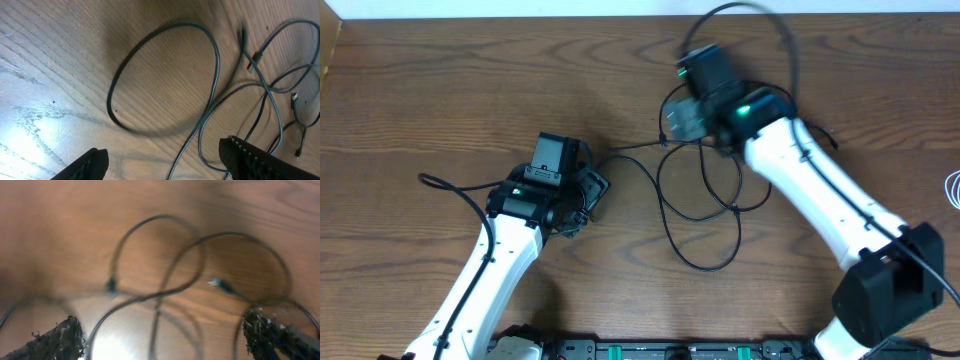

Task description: Untangle cables

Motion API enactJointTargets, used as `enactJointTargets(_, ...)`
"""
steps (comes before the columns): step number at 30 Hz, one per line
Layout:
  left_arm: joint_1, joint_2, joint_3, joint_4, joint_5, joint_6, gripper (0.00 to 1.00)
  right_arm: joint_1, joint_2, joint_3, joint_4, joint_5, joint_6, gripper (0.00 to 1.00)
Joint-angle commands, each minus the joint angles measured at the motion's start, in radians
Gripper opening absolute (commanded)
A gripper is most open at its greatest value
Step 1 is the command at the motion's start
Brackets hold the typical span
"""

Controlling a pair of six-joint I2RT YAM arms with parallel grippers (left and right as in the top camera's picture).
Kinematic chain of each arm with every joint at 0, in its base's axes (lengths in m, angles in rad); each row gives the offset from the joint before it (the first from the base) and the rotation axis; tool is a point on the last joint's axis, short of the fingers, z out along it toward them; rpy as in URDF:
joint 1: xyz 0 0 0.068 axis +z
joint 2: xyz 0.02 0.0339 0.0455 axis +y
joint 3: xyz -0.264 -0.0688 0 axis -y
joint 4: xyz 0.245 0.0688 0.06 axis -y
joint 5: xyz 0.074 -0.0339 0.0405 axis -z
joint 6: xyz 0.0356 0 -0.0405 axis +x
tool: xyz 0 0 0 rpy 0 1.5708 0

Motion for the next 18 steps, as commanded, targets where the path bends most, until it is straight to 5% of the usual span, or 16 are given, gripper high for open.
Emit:
enactJointTargets(1, 0.0, -0.005, -0.003, -0.003, -0.032, -0.002, 0.76, -0.087, 0.045, -0.021, 0.025, -0.002, 0.1, 0.9)
enactJointTargets(5, 0.0, -0.005, -0.003, -0.003, -0.032, -0.002, 0.76, -0.138, 0.157, -0.021, 0.065, -0.062, 0.101, 0.86)
enactJointTargets(9, 0.0, -0.005, -0.003, -0.003, -0.032, -0.002, 0.76, -0.172, 0.243, -0.021, 0.1, -0.135, 0.142, 0.6)
enactJointTargets(12, 0.0, -0.005, -0.003, -0.003, -0.032, -0.002, 0.75, -0.167, 0.286, -0.021, 0.102, -0.117, 0.196, 0.51)
enactJointTargets(18, 0.0, -0.005, -0.003, -0.003, -0.032, -0.002, 0.76, -0.164, 0.33, -0.021, 0.165, -0.069, 0.317, 0.56)
